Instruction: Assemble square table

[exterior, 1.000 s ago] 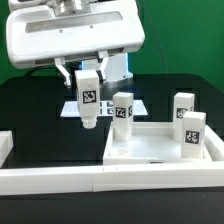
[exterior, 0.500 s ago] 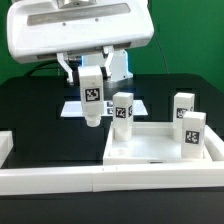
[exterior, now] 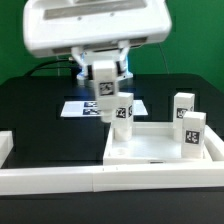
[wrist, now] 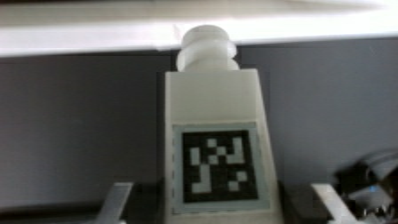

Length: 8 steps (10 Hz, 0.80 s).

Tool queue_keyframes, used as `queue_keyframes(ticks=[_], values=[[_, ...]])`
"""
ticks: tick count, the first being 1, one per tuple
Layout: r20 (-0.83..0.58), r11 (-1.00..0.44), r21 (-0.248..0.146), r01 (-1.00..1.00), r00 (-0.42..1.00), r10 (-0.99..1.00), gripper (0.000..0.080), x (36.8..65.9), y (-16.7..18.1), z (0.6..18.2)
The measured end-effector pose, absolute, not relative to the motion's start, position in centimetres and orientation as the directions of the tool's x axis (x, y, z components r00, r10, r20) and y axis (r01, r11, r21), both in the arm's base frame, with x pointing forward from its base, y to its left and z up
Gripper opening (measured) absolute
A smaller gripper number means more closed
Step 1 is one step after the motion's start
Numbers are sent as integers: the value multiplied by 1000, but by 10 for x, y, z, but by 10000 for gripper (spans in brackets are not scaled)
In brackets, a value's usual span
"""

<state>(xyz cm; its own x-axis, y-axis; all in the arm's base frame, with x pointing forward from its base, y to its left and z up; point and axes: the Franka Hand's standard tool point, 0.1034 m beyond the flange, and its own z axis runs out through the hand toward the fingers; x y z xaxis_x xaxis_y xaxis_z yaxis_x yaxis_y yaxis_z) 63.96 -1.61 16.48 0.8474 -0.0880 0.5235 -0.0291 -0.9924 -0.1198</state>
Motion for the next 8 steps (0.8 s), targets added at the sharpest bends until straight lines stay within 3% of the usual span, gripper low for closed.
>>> queue_keyframes(ticks=[2, 6, 7, 8], values=[[518, -989, -136, -63, 846, -125, 289, 646, -5, 169], [516, -993, -108, -52, 850, -101, 289, 648, -13, 169], [522, -994, -91, -53, 848, -93, 289, 646, -17, 168], [546, -997, -25, -72, 835, -74, 289, 633, -27, 163]])
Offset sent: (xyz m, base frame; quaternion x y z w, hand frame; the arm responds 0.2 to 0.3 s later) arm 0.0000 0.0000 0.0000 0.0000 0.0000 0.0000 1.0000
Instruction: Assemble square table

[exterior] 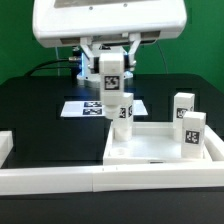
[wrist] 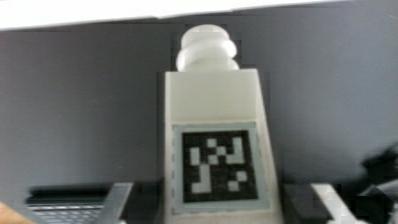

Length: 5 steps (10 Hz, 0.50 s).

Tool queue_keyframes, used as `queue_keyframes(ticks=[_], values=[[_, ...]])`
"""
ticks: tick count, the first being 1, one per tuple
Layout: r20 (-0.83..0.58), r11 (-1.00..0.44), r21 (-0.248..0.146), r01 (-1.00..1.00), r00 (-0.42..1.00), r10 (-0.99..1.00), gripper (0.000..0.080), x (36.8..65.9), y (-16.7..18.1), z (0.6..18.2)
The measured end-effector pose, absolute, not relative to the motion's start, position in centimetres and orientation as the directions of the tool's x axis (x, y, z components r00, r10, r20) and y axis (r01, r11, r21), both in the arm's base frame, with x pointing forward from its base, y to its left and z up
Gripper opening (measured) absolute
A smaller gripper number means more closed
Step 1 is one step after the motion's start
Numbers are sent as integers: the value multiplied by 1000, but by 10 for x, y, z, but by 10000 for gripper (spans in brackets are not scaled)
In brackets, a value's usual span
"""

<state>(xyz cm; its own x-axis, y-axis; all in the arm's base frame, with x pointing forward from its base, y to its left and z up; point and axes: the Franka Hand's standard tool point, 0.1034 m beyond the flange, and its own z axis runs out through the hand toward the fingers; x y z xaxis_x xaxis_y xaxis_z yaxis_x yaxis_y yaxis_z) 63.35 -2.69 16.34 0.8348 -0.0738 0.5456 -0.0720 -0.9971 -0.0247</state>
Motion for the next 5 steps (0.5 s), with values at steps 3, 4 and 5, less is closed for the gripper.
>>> queue_keyframes(ticks=[3, 4, 5], values=[[555, -983, -103, -151, 811, -182, 289, 613, 24, 171], [562, -982, -117, -148, 805, -188, 289, 619, 34, 176], [569, -982, -122, -147, 800, -191, 289, 624, 36, 181]])
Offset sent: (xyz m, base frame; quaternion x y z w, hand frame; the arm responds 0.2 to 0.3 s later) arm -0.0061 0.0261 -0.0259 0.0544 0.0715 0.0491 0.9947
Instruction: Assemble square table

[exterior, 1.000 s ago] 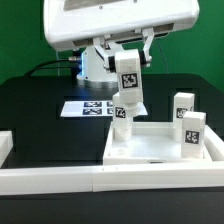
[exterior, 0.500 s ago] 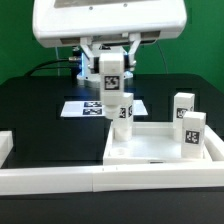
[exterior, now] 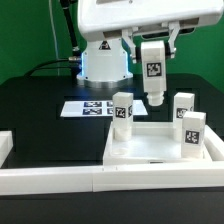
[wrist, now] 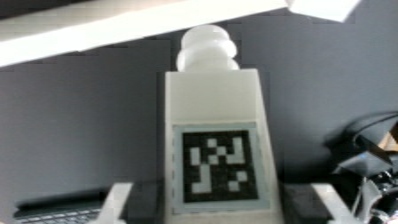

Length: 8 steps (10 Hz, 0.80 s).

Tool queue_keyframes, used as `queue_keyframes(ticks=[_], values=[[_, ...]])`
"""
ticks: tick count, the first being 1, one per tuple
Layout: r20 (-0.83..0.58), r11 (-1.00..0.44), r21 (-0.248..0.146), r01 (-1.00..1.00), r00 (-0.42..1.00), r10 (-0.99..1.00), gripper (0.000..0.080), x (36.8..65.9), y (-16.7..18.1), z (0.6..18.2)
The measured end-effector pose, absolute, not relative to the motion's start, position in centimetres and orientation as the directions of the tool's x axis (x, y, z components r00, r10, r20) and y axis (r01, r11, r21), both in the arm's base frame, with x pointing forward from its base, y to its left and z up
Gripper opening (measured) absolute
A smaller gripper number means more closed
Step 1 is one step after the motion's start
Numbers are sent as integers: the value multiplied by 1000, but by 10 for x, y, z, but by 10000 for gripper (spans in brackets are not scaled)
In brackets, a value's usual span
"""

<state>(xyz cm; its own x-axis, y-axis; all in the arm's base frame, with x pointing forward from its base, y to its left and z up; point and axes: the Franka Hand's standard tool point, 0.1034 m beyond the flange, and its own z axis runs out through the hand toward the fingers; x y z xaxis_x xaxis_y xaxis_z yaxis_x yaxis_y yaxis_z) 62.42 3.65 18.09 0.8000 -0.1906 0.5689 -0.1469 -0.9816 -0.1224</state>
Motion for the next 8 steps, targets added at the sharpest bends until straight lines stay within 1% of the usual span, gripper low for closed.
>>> queue_keyframes(ticks=[4, 5, 6, 7, 8], values=[[564, -980, -126, -155, 802, -199, 289, 624, 37, 179], [563, -975, -138, -173, 796, -221, 289, 623, 38, 179], [564, -962, -165, -216, 780, -271, 289, 617, 44, 181], [553, -953, -198, -229, 777, -302, 289, 609, 55, 187], [555, -949, -208, -236, 771, -313, 289, 606, 58, 191]])
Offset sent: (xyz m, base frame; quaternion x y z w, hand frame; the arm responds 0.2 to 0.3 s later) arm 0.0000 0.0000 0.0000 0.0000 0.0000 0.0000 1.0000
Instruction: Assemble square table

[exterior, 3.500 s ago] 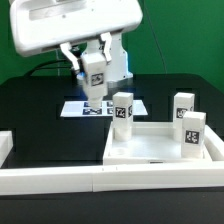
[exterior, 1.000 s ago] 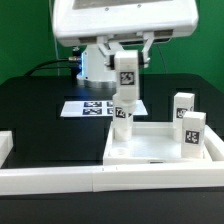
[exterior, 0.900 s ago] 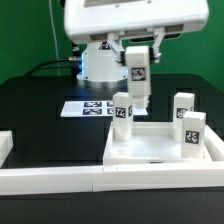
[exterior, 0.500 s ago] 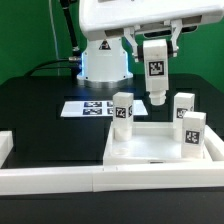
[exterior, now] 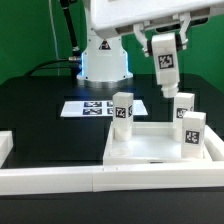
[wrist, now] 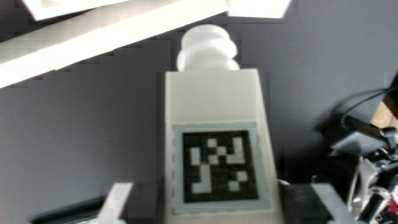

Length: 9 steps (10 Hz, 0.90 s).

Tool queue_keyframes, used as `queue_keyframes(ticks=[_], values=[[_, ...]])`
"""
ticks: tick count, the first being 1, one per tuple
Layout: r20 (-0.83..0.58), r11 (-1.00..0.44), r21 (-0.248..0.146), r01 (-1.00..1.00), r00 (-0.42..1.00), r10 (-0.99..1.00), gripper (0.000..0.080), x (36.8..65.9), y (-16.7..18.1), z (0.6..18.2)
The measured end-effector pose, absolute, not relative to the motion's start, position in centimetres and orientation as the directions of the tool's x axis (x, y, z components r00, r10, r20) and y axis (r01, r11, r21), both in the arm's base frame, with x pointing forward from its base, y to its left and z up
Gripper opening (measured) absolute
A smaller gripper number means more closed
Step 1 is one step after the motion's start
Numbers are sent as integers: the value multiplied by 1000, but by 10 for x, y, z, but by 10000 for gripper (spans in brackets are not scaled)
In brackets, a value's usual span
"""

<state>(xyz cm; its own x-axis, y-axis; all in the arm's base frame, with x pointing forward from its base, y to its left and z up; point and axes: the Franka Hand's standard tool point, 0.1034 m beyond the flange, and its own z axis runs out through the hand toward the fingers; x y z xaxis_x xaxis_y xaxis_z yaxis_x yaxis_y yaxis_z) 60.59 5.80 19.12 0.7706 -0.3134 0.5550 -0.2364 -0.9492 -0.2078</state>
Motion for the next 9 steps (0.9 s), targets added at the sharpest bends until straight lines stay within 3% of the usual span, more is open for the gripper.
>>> queue_keyframes(ticks=[9], values=[[542, -945, -180, -273, 774, -327, 289, 601, 38, 171]])
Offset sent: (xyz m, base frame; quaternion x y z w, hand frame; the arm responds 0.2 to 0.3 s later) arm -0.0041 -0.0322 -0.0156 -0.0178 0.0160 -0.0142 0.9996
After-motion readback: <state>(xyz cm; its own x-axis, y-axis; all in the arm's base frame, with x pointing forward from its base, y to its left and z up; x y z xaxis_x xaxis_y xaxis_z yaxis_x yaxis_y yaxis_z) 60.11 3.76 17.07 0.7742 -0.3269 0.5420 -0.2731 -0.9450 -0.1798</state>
